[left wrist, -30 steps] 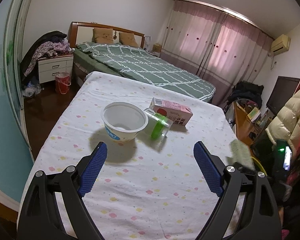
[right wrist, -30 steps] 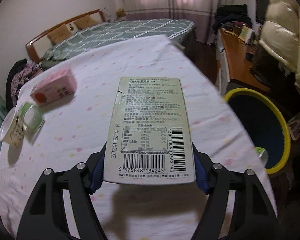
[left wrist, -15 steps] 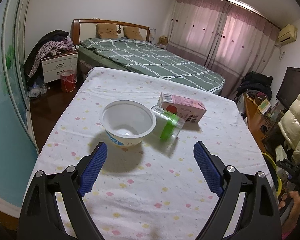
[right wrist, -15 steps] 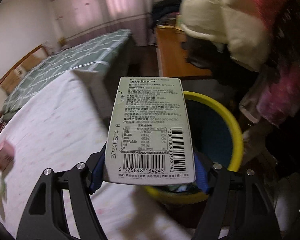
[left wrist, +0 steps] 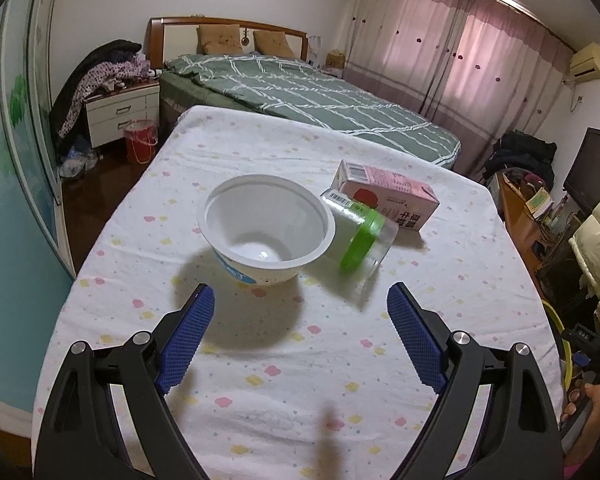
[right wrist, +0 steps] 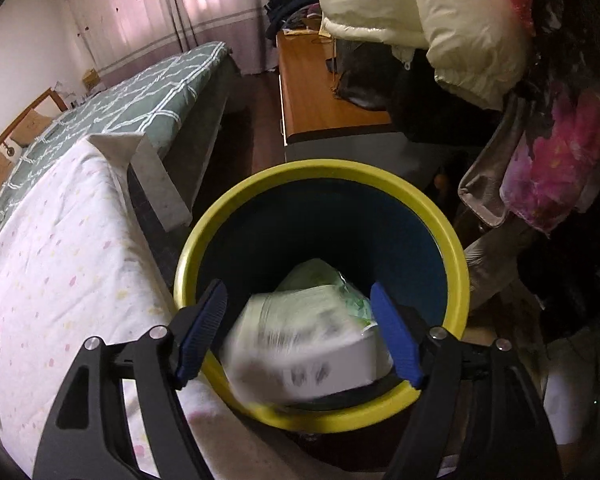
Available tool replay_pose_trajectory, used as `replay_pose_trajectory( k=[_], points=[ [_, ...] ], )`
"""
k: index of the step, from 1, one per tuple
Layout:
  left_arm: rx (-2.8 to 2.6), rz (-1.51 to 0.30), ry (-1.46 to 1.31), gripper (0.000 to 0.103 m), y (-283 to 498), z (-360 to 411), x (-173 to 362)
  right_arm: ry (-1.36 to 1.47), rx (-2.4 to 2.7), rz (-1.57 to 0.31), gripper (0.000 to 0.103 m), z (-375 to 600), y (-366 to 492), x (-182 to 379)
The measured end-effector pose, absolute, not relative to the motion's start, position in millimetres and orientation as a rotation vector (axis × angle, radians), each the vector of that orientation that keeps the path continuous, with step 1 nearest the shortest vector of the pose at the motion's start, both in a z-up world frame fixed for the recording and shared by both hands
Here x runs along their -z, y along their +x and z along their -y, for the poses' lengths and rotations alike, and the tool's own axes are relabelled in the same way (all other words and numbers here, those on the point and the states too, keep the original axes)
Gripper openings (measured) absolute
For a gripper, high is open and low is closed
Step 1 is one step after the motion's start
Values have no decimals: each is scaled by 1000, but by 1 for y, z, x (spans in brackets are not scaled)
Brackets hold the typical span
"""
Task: Collect trash
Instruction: 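Carry the beige box over the bin and open the right tool, then move the left tool to the white plastic bowl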
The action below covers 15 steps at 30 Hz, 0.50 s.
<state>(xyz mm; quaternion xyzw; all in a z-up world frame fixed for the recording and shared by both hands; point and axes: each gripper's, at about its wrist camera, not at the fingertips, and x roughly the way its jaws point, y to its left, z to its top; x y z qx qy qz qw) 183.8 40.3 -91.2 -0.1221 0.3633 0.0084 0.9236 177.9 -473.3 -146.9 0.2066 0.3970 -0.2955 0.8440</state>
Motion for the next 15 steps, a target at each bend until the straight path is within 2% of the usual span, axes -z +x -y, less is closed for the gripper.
replay_pose_trajectory(
  k=[15],
  points=[
    [-98,-831,-236,87,231,-50,116,444,610,-843,71,471,178,147]
  ],
)
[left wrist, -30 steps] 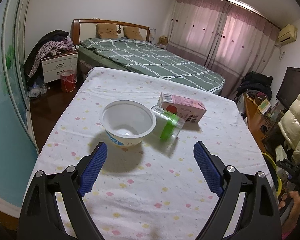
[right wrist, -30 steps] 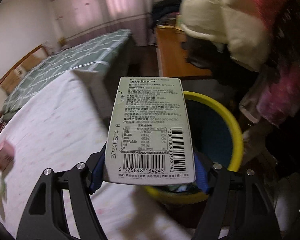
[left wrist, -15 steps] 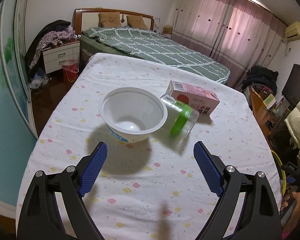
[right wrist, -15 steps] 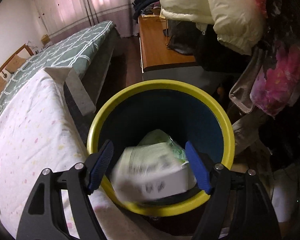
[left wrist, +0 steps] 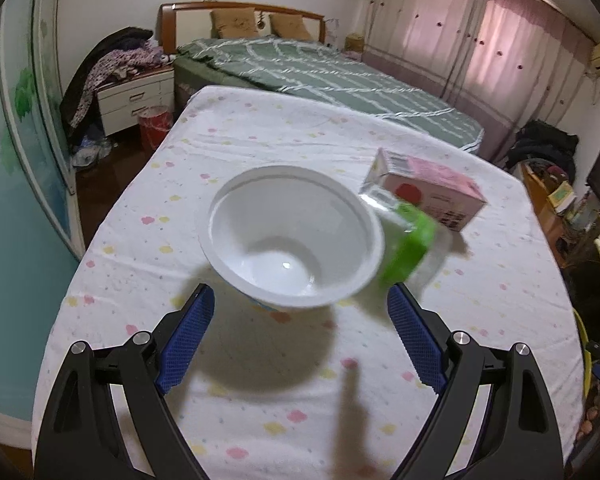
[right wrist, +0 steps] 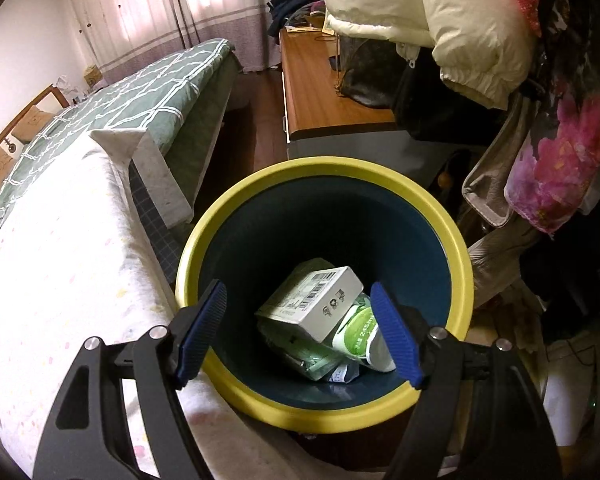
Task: Collect trash
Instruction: 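Move the left tool to the white plastic bowl, then close the left tool on the bowl rim and lift it toward the bin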
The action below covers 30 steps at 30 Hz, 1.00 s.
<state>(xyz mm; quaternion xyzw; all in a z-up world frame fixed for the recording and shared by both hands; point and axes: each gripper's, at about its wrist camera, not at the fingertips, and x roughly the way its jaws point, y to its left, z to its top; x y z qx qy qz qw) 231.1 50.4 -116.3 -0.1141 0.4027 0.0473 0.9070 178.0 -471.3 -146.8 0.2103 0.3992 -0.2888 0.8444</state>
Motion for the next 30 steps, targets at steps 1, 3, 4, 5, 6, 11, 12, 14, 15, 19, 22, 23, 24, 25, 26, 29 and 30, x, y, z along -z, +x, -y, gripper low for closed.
replay_pose_trajectory(
  k=[1,3,4,5,6,11,12,14,15,19,22,23,24,25,26,29,30],
  points=[
    [-106,-841,-239,87,234,-52,118,445,607,-842,71,471,178,147],
    [-123,-854,-256,87,238,-56,122,446,602,-842,71,470,178,147],
    [-134,-855,-262,87,241,-58,123,446,601,-843,71,470,178,147],
    [-146,-853,-269,87,244,-60,123,447,599,-844,71,470,179,147],
    [-154,-846,-277,87,246,-61,123,448,596,-845,71,470,179,147],
    [-173,-818,-277,87,256,-64,123,452,583,-845,71,469,180,147],
    [-174,-815,-279,87,258,-65,123,454,580,-845,71,470,180,148],
    [-174,-802,-291,87,262,-67,124,458,574,-846,71,470,180,148],
    [-174,-797,-292,87,264,-68,124,460,570,-847,71,471,180,148],
    [-173,-803,-318,87,271,-72,126,466,558,-849,71,471,181,149],
    [-167,-802,-318,87,277,-73,126,472,552,-849,71,471,181,150],
    [-166,-799,-313,87,278,-72,127,473,551,-848,71,471,181,150],
    [-164,-795,-305,84,278,-71,126,474,550,-847,71,471,181,150],
    [-161,-790,-288,79,279,-69,124,475,548,-847,71,472,181,150],
    [-159,-789,-276,79,279,-68,123,476,547,-846,71,472,181,150],
    [-151,-782,-254,79,277,-65,119,476,546,-846,71,472,181,150],
    [-153,-774,-250,79,275,-65,116,477,545,-846,71,472,181,150]
  ],
)
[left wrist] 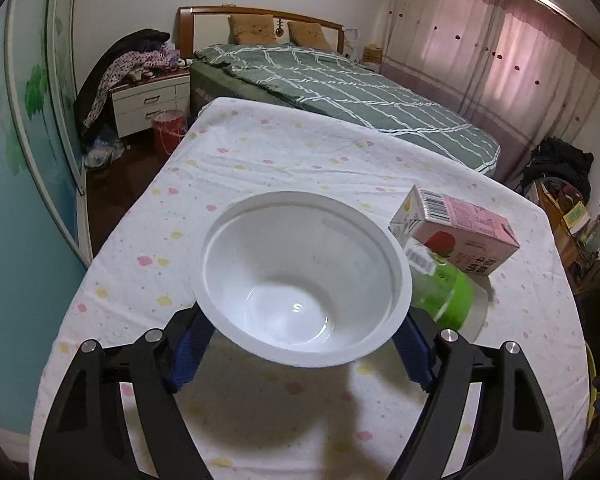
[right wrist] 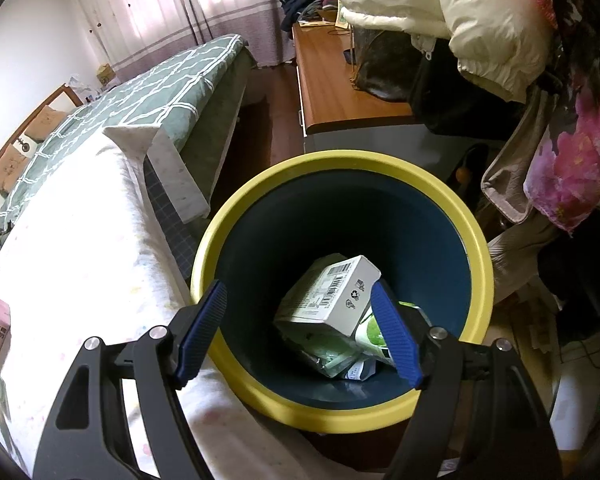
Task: Collect trash
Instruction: 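Close the left tool on the bowl rim and lift it toward the bin, then open the left tool over the bin to drop the white bowl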
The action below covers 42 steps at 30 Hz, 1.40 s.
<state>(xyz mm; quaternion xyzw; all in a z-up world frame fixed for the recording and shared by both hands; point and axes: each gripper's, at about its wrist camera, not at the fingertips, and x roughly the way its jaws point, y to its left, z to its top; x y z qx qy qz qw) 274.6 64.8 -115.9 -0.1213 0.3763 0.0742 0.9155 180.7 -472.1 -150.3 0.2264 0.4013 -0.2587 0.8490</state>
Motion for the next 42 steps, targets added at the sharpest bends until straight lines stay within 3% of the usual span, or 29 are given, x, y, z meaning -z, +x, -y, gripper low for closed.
replay_pose_trajectory(
  k=[9,20,33,42],
  points=[
    [-111,-687,-200,79,229,-42,70,477,548,-835,71,472,180,149],
    [231,-694,-101,79,209,85,34,433,520,-777,71,474,156,132],
    [590,-786,80,79,213,301,54,380,572,-780,71,516,109,124],
    [675,-893,174,79,238,400,97,417,620,-789,74,548,83,130]
  ],
)
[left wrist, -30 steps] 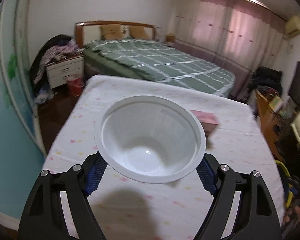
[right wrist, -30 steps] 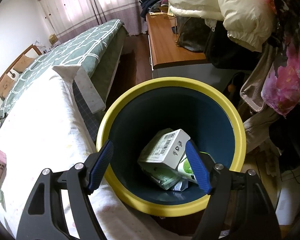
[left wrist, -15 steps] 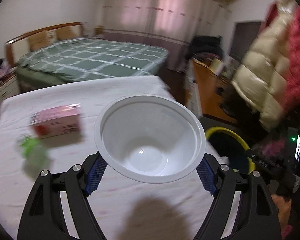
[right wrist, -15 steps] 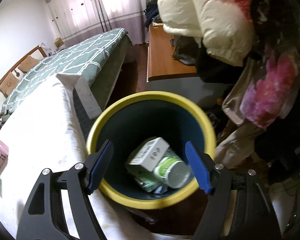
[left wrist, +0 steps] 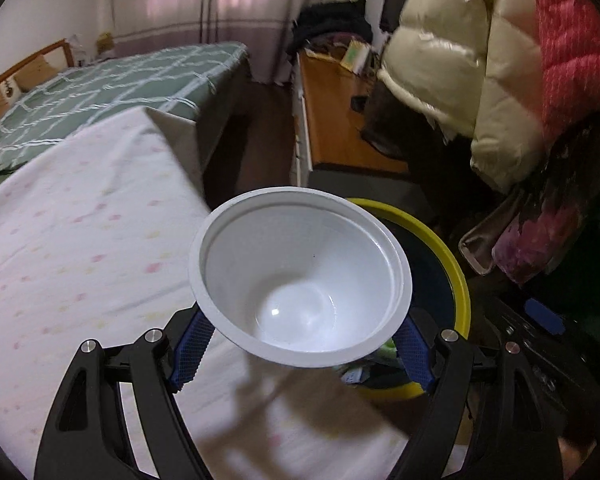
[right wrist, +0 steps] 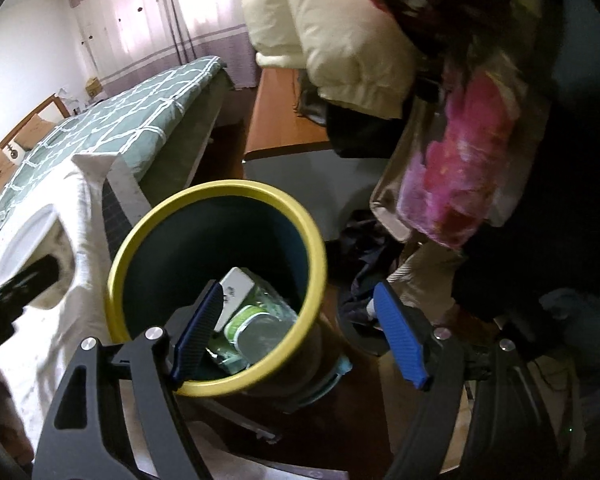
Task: Collect trash
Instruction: 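Open the left tool over the bin to drop the white bowl, then move the right tool back over the bed to the green-lidded jar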
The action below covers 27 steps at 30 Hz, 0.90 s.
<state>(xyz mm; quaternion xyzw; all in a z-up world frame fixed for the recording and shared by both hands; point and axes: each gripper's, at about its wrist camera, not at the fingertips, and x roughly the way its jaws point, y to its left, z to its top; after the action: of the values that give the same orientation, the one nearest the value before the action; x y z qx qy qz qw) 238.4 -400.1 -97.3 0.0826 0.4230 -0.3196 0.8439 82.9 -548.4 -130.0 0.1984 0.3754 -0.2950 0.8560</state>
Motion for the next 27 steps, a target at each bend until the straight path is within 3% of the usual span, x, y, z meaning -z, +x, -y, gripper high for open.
replay_pose_trajectory(
  k=[6,9,14,27],
  points=[
    [696,-932,201,81,246,432,117,424,630,-790,75,555,79,132],
    [699,-955,208,94,249,437,123,426,634,-794,75,556,79,133],
    [716,-989,204,94,247,428,125,426,630,-796,75,553,81,133],
    [619,-776,54,94,217,272,73,403,584,-810,76,527,98,134]
  ],
)
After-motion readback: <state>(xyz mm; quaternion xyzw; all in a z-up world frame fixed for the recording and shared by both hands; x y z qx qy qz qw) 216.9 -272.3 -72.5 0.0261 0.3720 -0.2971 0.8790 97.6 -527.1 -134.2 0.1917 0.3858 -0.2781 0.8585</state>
